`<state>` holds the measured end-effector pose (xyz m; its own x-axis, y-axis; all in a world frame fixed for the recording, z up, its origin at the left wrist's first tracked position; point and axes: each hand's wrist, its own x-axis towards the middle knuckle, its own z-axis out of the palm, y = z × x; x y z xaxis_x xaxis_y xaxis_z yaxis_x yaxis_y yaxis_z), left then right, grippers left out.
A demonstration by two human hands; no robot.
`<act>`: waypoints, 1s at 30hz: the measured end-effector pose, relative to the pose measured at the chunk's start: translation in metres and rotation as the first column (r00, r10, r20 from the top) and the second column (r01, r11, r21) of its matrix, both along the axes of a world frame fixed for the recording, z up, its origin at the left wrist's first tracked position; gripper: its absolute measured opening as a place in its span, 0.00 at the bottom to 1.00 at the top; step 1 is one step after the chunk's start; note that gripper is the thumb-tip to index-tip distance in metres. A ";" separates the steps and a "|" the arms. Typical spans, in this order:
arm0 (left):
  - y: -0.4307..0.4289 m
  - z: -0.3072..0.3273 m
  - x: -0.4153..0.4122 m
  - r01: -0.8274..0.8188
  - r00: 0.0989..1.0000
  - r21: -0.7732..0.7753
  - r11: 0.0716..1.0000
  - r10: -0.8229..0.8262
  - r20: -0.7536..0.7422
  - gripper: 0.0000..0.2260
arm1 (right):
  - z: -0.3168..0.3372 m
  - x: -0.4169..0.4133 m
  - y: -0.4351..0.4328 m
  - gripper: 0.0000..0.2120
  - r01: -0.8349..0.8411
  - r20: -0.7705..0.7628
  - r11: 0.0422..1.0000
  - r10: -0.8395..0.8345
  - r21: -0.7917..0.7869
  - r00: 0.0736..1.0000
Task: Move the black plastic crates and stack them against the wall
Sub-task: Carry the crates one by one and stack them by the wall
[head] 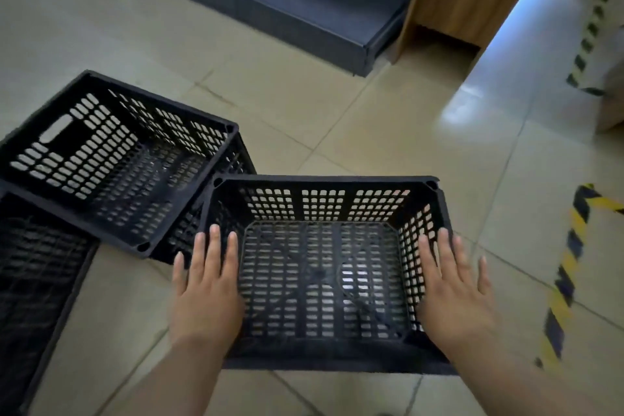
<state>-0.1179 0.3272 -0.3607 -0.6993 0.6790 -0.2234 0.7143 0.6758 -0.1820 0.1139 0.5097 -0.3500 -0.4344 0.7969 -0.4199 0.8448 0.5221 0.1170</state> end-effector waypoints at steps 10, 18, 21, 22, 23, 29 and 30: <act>0.014 -0.117 -0.065 0.025 0.997 -0.139 0.990 -0.034 -0.062 0.35 | -0.098 0.000 0.047 0.36 0.047 0.060 0.999 -0.047 -0.001 0.997; 0.017 -0.137 -0.089 0.055 0.991 -0.238 0.970 -0.082 -0.106 0.34 | -0.129 0.004 0.069 0.35 -0.009 0.096 0.996 0.001 0.091 0.995; 0.020 -0.137 -0.091 0.088 0.988 -0.245 0.966 -0.116 -0.102 0.33 | -0.132 0.004 0.073 0.32 -0.048 0.135 0.993 0.033 0.107 0.990; 0.020 -0.136 -0.092 0.096 0.987 -0.249 0.964 -0.124 -0.101 0.33 | -0.133 0.003 0.074 0.32 -0.047 0.150 0.994 0.032 0.101 0.988; 0.020 -0.136 -0.092 0.103 0.986 -0.253 0.962 -0.132 -0.100 0.33 | -0.132 0.003 0.075 0.32 -0.045 0.167 0.995 0.029 0.092 0.986; 0.012 -0.127 -0.088 0.138 0.984 -0.298 0.945 -0.166 -0.071 0.35 | -0.117 -0.002 0.076 0.32 -0.081 0.214 0.995 0.066 0.063 0.975; 0.008 -0.123 -0.086 0.137 0.985 -0.298 0.945 -0.162 -0.063 0.35 | -0.113 -0.004 0.077 0.32 -0.091 0.226 0.994 0.076 0.055 0.971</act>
<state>-0.2039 0.3356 -0.4837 -0.6200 0.6913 -0.3711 0.7760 0.4708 -0.4197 0.1103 0.5867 -0.4626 -0.4017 0.7904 -0.4625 0.7474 0.5748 0.3331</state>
